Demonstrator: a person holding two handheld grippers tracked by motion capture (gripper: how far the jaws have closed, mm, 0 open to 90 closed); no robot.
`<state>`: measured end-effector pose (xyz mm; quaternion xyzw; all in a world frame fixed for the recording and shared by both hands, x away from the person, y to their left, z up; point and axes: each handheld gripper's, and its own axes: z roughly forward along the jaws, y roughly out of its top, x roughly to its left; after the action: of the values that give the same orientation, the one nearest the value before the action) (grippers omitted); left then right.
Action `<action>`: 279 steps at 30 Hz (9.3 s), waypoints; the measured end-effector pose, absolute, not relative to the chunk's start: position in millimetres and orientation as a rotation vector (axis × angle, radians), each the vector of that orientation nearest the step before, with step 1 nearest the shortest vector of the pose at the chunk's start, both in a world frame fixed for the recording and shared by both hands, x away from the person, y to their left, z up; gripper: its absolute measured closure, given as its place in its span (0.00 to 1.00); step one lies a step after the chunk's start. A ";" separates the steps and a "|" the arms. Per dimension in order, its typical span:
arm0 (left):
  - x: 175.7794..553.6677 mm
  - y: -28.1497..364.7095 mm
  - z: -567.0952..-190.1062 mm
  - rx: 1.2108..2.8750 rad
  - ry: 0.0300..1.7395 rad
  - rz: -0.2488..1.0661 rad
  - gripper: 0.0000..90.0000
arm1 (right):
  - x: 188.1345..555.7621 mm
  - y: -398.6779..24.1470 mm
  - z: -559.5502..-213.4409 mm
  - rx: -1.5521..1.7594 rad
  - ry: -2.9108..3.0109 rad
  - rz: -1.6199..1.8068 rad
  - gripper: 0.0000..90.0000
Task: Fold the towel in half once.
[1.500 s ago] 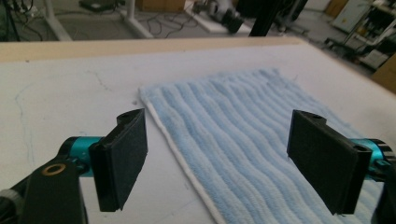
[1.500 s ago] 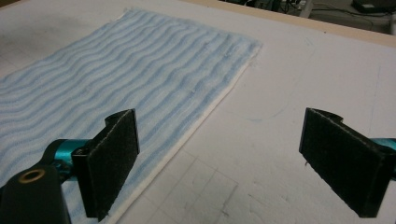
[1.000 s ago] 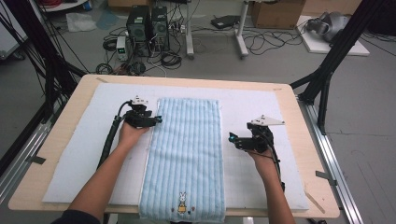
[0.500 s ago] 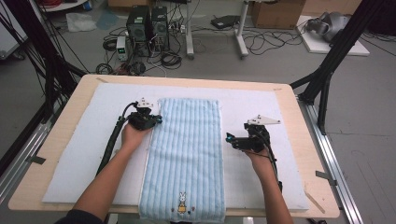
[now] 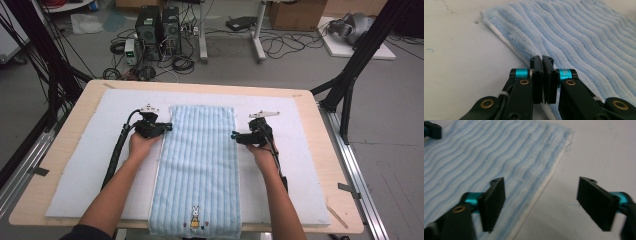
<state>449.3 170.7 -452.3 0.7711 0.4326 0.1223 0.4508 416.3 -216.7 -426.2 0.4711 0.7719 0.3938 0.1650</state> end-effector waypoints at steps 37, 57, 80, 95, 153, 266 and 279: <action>438.8 188.7 -420.2 1.806 1.010 0.258 0.97 | 423.8 -198.7 -413.7 1.252 2.189 1.172 0.97; 359.4 202.0 -424.8 1.786 0.893 0.193 0.96 | 344.3 -207.6 -416.3 1.144 2.267 1.263 0.96; 365.6 218.9 -434.5 1.675 1.055 0.266 0.55 | 324.0 -223.5 -422.7 1.271 2.161 1.289 0.39; 405.3 170.8 -448.4 1.923 1.148 0.330 0.62 | 326.0 -222.8 -424.9 1.274 2.170 1.277 0.34; 308.6 204.6 -429.5 1.898 0.829 0.091 0.96 | 295.9 -214.4 -418.4 1.094 2.363 1.242 0.95; 430.1 177.8 -438.1 1.834 1.010 0.149 0.65 | 396.9 -217.1 -425.2 1.336 2.122 1.145 0.60; 403.4 163.5 -448.7 1.974 0.913 0.143 0.81 | 375.7 -223.3 -421.3 1.328 2.179 1.216 0.50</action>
<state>403.4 163.5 -448.7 0.8028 0.3713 0.0580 0.4628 375.7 -223.3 -421.3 0.4641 0.7613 0.4249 0.1567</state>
